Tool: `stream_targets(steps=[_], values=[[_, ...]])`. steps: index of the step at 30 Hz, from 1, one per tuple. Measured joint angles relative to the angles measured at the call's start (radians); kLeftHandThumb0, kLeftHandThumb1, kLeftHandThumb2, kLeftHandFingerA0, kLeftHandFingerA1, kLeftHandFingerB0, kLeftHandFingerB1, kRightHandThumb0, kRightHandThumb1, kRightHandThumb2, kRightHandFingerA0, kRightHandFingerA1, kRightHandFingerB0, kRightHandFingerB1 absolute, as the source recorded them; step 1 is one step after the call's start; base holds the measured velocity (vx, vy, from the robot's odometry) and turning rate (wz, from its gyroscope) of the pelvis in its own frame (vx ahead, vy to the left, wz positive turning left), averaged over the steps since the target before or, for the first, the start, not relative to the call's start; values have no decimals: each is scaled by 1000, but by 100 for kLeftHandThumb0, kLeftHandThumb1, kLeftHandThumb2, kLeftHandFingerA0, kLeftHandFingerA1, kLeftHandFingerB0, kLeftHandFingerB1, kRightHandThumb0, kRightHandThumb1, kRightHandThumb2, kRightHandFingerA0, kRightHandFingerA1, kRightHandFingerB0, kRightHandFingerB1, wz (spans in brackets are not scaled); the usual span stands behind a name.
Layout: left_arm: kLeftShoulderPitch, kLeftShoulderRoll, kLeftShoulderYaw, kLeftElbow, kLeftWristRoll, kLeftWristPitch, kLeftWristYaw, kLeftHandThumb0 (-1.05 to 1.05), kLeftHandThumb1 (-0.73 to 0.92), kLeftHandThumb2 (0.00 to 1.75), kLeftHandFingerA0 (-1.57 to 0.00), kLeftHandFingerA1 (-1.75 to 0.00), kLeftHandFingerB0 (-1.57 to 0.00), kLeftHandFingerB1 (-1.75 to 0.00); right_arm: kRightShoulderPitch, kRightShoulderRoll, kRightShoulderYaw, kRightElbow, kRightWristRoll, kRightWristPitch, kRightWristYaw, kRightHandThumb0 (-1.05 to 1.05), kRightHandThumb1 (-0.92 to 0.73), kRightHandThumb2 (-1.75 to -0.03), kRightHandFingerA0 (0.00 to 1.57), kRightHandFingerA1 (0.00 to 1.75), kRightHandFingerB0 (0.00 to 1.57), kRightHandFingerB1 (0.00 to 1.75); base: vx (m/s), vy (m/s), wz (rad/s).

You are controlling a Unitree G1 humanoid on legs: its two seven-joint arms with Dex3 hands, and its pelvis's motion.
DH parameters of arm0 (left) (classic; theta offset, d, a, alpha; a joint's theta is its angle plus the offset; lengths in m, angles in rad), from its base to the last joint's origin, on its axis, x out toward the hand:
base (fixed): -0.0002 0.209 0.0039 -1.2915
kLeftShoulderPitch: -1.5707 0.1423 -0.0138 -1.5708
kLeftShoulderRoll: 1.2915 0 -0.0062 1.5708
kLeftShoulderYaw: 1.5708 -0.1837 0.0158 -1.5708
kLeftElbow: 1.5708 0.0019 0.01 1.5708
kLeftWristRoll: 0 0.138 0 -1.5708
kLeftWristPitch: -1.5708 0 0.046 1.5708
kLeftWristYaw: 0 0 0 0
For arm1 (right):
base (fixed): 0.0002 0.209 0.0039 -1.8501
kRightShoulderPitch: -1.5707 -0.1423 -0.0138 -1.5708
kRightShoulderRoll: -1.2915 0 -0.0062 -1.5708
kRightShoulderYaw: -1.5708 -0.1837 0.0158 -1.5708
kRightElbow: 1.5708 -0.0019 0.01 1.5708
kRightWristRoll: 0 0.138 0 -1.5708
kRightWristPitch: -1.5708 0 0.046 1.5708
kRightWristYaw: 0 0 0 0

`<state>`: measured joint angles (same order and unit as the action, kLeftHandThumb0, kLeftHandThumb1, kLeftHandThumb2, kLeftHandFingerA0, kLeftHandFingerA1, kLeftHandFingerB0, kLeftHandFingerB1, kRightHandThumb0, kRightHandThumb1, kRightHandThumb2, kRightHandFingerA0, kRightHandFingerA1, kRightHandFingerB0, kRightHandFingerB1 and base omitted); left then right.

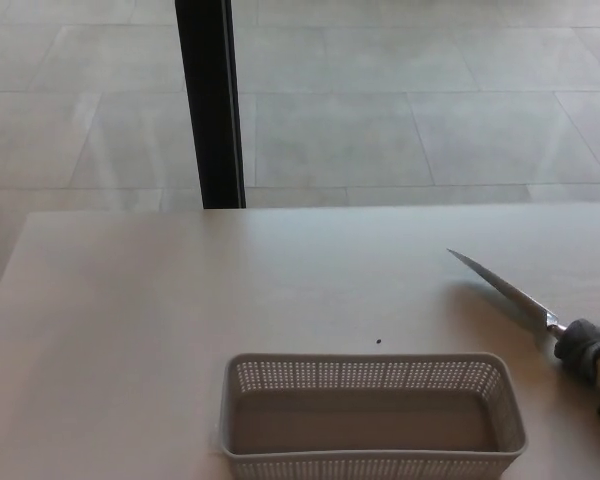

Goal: A garden tool is kept on the righthand side and a container is kept on the lefthand side on a desk infront of the robot. the robot uses its right hand to pick up the garden tool and makes a scooping motion inside the container

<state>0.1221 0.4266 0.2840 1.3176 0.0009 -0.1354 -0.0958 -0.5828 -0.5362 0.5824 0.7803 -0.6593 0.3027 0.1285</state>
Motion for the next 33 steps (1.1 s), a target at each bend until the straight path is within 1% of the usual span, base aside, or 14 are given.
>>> stream_targets(steps=[1, 3, 5, 8, 10, 11, 12, 13, 15, 19, 20, 21, 22, 33], values=[[-2, 0, -4, 0, 1, 0, 1, -57, 64, 59, -72, -90, -65, -48, -3, 0, 9, 2, -9, 5, 2, -33, -67, -60, 89, 105, 32, 35, 0, 0, 0], [-5, -1, -1, 0, -2, 0, 1, -56, 65, 59, -71, -101, -71, -53, -4, -10, 24, 7, -30, -1, -9, -32, -70, -62, 68, 125, 54, 49, 0, 0, 0], [-4, -1, 1, 1, -4, -1, 0, -56, 65, 59, -71, -76, -66, -48, 2, -18, 32, 9, -49, -13, -38, -36, -72, -66, 68, 147, 61, 55, 0, 0, 0], [-4, -1, 0, 3, -4, 0, 1, -54, 65, 59, -73, -72, -64, -48, 20, -21, 22, 14, -62, -36, -97, -39, -77, -67, 72, 158, 70, 67, 0, 0, 0], [-5, -1, 0, 3, -4, 0, 1, -56, 65, 59, -73, -72, -66, -47, 35, -22, 0, 14, -60, -56, -138, -36, -80, -67, 77, 168, 82, 94, 0, 0, 0], [-6, -1, 0, 3, -4, 0, 1, -56, 64, 59, -72, -76, -65, -47, 39, -22, -10, 13, -59, -66, -157, -37, -82, -67, 80, 171, 73, 115, 0, 0, 0], [-7, -1, 0, 3, -4, 0, 0, -57, 63, 59, -73, -82, -64, -47, 48, -22, -24, 13, -58, -81, -185, -39, -80, -68, 78, 167, 73, 79, 0, 0, 0], [-8, -1, 0, 3, -4, 0, 0, -57, 65, 59, -70, -73, -62, -46, 55, -23, -34, 14, -57, -92, -204, -36, -74, -67, 80, 163, 78, 64, 0, 0, 0], [-9, -1, 0, 3, -4, 0, 0, -57, 65, 59, -67, -72, -60, -46, 72, -24, -57, 13, -51, -116, -242, -30, -74, -72, 83, 170, 73, 113, 0, 0, 0], [-10, -1, -2, -1, -4, 0, 0, -56, 65, 60, -70, -74, -61, -46, 106, -31, -106, 11, -39, -181, -321, -30, -68, -67, 89, 173, 81, 97, 0, 0, 0], [-11, -1, -2, -2, -4, 0, 0, -59, 64, 59, -69, -82, -62, -46, 113, -33, -122, 10, -36, -200, -340, -28, -63, -83, 85, 175, 67, 141, 0, 0, 0], [-11, -1, -2, -1, -4, 0, 0, -59, 64, 59, -69, -82, -62, -46, 118, -34, -132, 10, -33, -215, -353, -28, -63, -83, 85, 175, 67, 141, 0, 0, 0], [-11, -1, -2, -1, -4, 0, 0, -55, 65, 60, -71, -71, -62, -46, 126, -36, -147, 11, -29, -234, -369, -28, -67, -84, 83, 175, 59, 169, 0, 0, 0], [-12, -1, -1, -1, -4, 0, 0, -55, 64, 59, -73, -81, -66, -48, 179, -49, -339, -9, 40, -413, -433, -17, -59, -102, 88, 175, 70, 153, 0, 0, 0]])
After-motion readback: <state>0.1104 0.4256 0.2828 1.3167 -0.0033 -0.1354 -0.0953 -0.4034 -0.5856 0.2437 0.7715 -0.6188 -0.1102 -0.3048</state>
